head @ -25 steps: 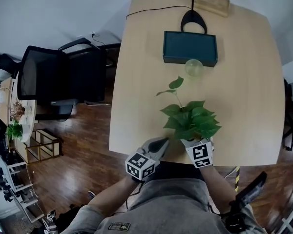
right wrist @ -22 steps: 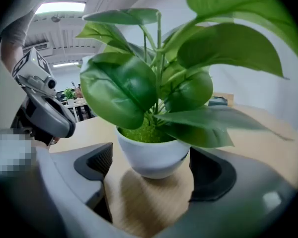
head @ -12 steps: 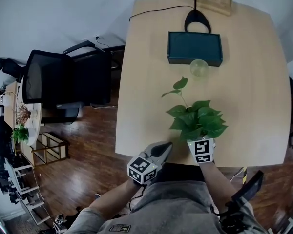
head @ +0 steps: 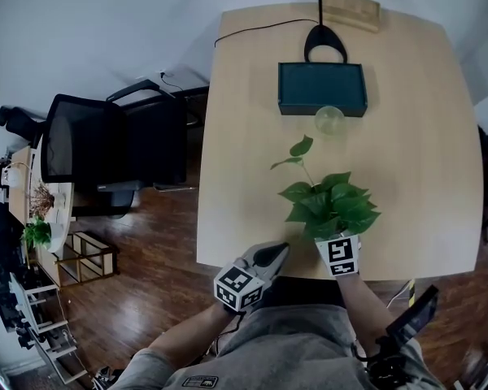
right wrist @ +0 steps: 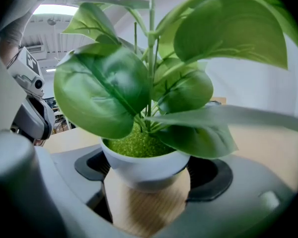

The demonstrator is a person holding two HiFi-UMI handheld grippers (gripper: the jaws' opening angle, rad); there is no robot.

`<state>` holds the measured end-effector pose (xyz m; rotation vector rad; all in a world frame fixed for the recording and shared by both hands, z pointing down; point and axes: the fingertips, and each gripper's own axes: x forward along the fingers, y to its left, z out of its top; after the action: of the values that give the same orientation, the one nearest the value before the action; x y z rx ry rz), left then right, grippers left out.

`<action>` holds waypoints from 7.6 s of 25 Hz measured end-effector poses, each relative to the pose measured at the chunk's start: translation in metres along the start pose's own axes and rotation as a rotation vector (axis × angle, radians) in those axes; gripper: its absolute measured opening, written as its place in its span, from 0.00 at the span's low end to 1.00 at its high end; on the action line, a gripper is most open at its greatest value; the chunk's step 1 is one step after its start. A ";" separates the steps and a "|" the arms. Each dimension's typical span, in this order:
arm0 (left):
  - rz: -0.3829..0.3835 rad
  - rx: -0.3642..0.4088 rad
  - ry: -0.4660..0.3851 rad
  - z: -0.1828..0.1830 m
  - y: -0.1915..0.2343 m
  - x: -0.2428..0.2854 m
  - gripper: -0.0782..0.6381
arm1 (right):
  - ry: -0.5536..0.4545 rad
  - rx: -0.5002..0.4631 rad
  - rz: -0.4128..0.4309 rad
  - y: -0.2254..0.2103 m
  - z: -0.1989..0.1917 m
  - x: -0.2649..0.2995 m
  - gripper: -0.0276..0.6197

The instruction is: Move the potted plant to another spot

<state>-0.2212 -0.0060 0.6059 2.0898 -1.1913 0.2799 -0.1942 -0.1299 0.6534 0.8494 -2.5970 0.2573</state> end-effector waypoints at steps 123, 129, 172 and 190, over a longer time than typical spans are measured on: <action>-0.042 0.035 -0.034 0.112 -0.210 0.281 0.10 | 0.176 0.161 -0.203 -0.404 -0.086 -0.169 0.86; -0.054 0.039 -0.078 0.108 -0.224 0.274 0.10 | 0.200 0.115 -0.138 -0.366 -0.088 -0.196 0.85; -0.087 0.100 -0.217 -0.004 -0.337 0.138 0.10 | -0.021 0.044 0.043 -0.120 -0.036 -0.437 0.19; -0.074 0.115 -0.214 -0.020 -0.370 0.143 0.10 | -0.029 0.067 0.027 -0.131 -0.048 -0.464 0.05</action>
<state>0.1644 0.0333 0.5187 2.3043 -1.2428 0.0935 0.2414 0.0238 0.5079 0.8478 -2.6412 0.3438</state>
